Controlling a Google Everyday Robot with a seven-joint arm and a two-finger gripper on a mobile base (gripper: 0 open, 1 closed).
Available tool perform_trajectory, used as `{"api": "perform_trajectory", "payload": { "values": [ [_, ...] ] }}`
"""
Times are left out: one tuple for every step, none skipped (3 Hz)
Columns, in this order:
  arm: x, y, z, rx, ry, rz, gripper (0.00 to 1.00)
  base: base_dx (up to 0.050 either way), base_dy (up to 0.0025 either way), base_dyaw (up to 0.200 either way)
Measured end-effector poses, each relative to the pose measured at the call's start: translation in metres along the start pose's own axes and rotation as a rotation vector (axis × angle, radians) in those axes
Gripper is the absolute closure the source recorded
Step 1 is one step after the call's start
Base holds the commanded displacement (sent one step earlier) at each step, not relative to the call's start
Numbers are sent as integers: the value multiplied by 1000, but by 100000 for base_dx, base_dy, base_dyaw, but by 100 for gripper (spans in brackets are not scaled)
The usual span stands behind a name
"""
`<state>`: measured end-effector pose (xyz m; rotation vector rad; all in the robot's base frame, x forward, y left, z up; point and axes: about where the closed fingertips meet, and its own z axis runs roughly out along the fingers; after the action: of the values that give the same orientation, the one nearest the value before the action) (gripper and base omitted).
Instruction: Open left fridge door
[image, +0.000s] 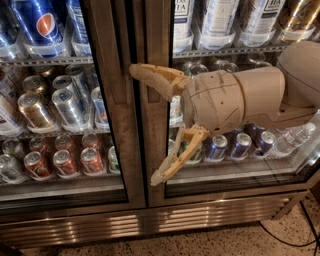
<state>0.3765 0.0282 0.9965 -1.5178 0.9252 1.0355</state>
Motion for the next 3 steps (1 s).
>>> {"api": "perform_trajectory", "payload": {
  "values": [
    [0, 0, 0, 0, 0, 0, 0, 0, 0, 0],
    [-2, -9, -4, 13, 0, 17, 0, 0, 0, 0],
    [-2, -22, -16, 48, 22, 49, 0, 0, 0, 0]
  ]
}}
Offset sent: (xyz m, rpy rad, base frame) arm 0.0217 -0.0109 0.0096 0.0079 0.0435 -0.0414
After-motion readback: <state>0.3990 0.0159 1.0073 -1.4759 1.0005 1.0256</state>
